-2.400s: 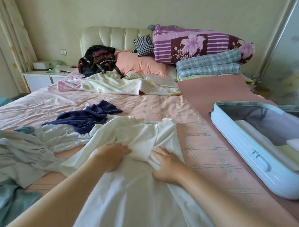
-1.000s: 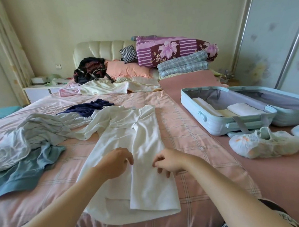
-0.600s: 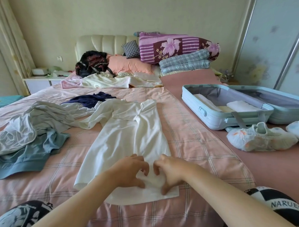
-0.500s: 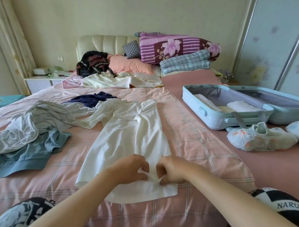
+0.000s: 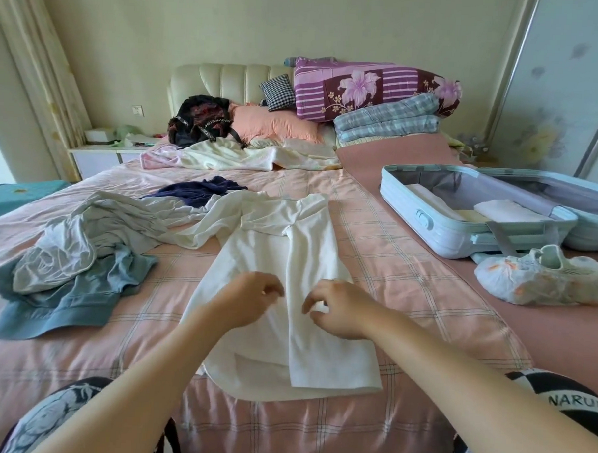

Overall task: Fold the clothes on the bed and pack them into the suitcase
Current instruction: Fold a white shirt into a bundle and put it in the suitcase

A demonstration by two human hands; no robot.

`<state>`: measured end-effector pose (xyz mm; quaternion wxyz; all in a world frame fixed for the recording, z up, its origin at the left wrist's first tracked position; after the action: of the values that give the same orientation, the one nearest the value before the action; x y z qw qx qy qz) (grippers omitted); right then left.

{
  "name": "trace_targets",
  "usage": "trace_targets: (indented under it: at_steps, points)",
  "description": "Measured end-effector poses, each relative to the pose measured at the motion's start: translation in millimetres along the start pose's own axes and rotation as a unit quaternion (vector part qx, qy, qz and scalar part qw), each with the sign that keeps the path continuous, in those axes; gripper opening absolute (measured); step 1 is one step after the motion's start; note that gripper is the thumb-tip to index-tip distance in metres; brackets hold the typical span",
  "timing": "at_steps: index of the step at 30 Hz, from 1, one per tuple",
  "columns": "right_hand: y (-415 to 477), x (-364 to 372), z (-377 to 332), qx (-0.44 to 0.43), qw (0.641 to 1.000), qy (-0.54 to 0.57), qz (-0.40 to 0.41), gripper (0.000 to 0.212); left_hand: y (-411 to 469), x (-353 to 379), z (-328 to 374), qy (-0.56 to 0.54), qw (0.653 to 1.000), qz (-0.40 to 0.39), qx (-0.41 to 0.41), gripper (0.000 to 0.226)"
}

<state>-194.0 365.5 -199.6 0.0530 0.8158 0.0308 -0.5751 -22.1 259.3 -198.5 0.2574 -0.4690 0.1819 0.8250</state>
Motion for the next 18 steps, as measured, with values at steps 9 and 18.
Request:
trace_targets:
  at_steps: [9, 18]
  points:
    - [56.1, 25.6, -43.3, -0.035, 0.998, -0.048, -0.021, 0.032, -7.6, -29.6, -84.0, 0.096, 0.971, 0.046, -0.216, 0.060]
    - [50.5, 53.8, -91.3, -0.129, 0.979, -0.135, -0.086, 0.036, -65.4, -36.4, -84.5, 0.192, 0.956, -0.207, -0.078, 0.074]
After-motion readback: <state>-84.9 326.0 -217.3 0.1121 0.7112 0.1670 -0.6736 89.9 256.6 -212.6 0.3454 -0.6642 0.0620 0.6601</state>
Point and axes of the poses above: each hand's wrist, its own y-axis towards the middle knuckle, its own x-axis out of the palm, z = x × y, the point moved 3 cm from there along y, towards the middle knuckle, and after that the axes turned 6 degrees about -x, right-handed, at the moved point
